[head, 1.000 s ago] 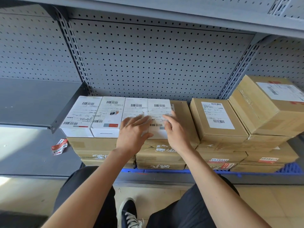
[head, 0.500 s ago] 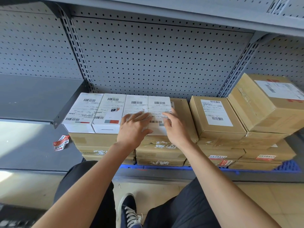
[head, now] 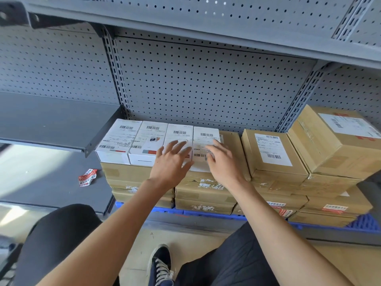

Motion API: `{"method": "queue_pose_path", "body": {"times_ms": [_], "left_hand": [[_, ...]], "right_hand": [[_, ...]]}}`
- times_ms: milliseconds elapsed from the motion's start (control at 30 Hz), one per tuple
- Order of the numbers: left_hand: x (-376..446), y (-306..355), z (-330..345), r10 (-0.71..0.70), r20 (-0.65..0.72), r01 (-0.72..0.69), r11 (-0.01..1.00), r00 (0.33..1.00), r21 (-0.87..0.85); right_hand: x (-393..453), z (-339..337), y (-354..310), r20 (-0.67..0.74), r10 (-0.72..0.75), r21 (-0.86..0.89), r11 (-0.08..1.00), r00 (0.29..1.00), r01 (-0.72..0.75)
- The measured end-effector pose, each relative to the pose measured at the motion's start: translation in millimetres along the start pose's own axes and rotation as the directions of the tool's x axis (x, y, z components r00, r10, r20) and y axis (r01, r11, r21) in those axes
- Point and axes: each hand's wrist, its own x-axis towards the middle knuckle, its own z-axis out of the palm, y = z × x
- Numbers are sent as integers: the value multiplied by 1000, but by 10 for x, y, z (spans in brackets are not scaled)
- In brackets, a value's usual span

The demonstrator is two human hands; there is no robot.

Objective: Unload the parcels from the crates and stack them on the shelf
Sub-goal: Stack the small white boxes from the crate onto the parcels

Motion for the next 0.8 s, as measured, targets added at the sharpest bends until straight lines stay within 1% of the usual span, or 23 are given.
{"method": "queue_pose_path", "body": {"times_ms": [133,233,300,400,567,667,800], "left_hand": [[-190,-83,-189,-51,-46,52,999,998,13],[-407,-282,-333,-109,-93,112,994,990,21],[-589,-465,-435,-165,-124,171,985,978,35],[-874,-746,-599,-283,-115,291,955,952,58],[-1462,-1198,-864,-473,-93,481,871,876,97],[-1850,-1402,-1024,-549,-128,562,819,826,116],[-2265,-1662,-1218,-657,-139,671,728,741,140]], "right_hand": [[3,-6,-282,4,-136,-74,988,991,136],[-14,75,-594,25,-228,-143,963,973,230],[-22,186,-828,59,-279,-132,950,958,285],[-23,411,-1188,94,-368,-72,924,925,375],[-63,833,-1793,151,-497,18,866,855,500],[-133,1061,-2173,209,-564,62,823,799,565],[-297,1322,-2677,274,-613,127,787,742,603]]}}
